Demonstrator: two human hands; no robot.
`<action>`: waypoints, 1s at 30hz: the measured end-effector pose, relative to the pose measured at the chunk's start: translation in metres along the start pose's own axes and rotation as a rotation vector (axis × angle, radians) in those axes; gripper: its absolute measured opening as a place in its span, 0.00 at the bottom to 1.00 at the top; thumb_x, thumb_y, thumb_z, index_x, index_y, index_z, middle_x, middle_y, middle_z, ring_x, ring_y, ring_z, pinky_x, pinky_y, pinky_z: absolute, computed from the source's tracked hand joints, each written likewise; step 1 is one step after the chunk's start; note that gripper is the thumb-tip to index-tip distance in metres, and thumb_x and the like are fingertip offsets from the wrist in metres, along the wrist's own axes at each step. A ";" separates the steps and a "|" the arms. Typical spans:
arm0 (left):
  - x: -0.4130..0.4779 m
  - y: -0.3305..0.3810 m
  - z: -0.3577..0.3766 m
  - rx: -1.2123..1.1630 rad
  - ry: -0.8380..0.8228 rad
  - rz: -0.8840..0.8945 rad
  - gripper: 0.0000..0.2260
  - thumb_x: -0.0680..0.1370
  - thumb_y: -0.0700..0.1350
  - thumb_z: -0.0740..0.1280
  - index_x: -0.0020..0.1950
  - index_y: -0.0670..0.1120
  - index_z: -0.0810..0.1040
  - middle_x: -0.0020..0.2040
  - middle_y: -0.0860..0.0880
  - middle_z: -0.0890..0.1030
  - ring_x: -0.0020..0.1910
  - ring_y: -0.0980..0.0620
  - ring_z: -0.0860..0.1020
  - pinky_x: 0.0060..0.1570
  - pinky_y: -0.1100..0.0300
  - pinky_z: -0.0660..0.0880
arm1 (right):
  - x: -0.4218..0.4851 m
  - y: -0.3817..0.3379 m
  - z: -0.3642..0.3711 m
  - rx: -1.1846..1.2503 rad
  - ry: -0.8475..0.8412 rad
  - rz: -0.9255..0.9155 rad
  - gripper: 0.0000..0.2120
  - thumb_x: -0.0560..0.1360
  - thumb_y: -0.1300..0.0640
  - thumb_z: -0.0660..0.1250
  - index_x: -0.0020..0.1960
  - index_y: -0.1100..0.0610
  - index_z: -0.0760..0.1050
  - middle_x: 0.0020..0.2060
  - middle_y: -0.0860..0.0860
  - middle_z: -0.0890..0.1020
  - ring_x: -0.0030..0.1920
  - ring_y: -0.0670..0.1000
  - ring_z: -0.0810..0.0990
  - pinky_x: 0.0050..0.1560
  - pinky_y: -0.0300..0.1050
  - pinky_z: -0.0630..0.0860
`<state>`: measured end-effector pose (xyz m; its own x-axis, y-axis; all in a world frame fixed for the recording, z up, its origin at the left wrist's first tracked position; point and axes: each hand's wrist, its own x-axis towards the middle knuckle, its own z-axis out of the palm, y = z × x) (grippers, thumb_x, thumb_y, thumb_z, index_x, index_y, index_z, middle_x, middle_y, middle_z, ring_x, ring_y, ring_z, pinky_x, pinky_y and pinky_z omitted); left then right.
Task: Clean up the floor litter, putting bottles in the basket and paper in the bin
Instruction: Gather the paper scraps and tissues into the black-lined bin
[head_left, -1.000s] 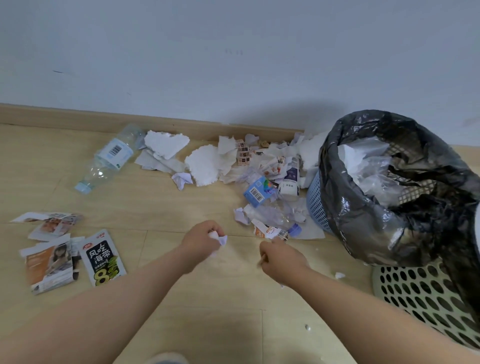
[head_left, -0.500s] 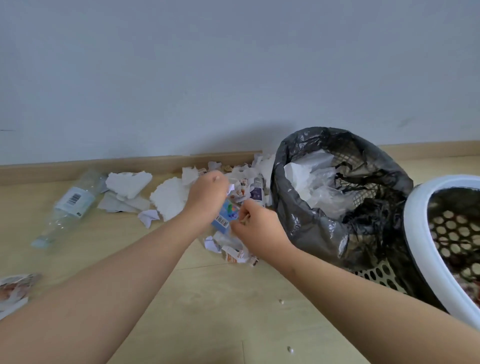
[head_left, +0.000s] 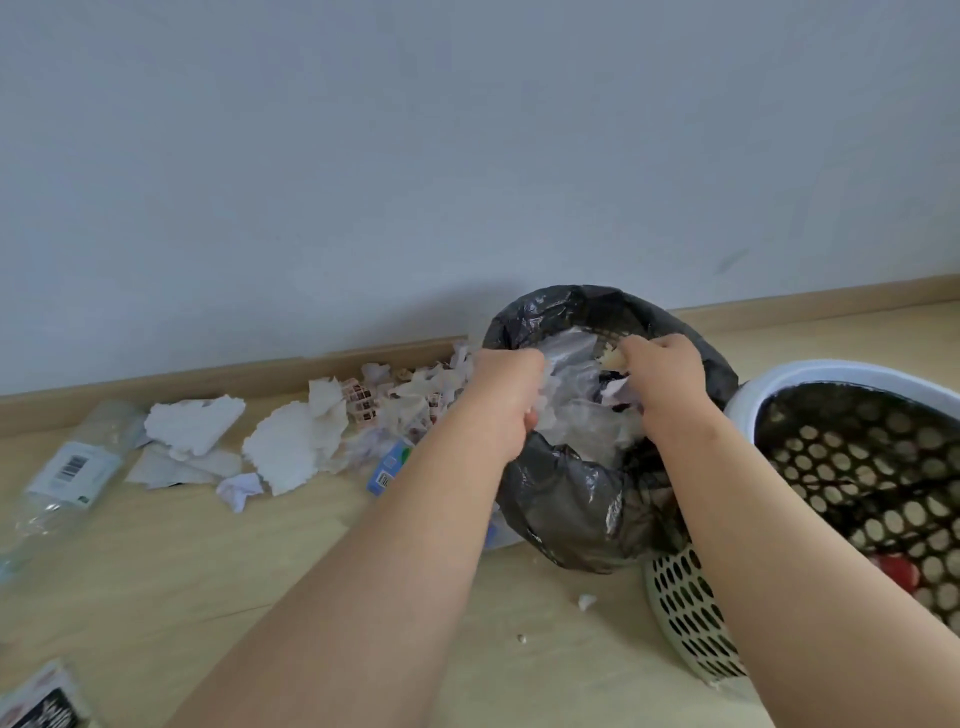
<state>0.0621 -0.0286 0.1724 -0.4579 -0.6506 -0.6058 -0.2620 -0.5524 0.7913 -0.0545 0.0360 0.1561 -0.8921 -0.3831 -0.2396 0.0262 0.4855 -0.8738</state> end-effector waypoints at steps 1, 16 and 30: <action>0.000 -0.003 0.003 0.021 -0.014 -0.004 0.06 0.78 0.36 0.59 0.46 0.47 0.68 0.36 0.49 0.64 0.35 0.53 0.63 0.26 0.61 0.54 | 0.004 0.003 -0.001 0.038 0.000 0.053 0.06 0.74 0.61 0.58 0.38 0.57 0.65 0.35 0.52 0.69 0.30 0.50 0.68 0.28 0.41 0.63; 0.012 -0.017 0.010 0.579 -0.131 0.349 0.13 0.78 0.34 0.57 0.41 0.50 0.72 0.40 0.50 0.69 0.48 0.49 0.66 0.41 0.58 0.63 | 0.007 0.019 0.006 -0.280 -0.058 -0.095 0.10 0.74 0.59 0.56 0.37 0.52 0.73 0.42 0.53 0.74 0.44 0.54 0.71 0.48 0.50 0.70; 0.026 -0.041 -0.034 0.507 0.145 0.345 0.06 0.73 0.38 0.70 0.43 0.49 0.79 0.50 0.50 0.77 0.48 0.51 0.75 0.47 0.58 0.73 | -0.022 0.029 0.030 -0.759 -0.741 -0.197 0.15 0.80 0.57 0.57 0.59 0.64 0.77 0.58 0.56 0.79 0.51 0.52 0.75 0.48 0.39 0.66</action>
<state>0.0900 -0.0411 0.1213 -0.4775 -0.8309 -0.2855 -0.5065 -0.0052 0.8622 -0.0210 0.0350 0.1231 -0.3480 -0.7645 -0.5426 -0.6020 0.6259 -0.4958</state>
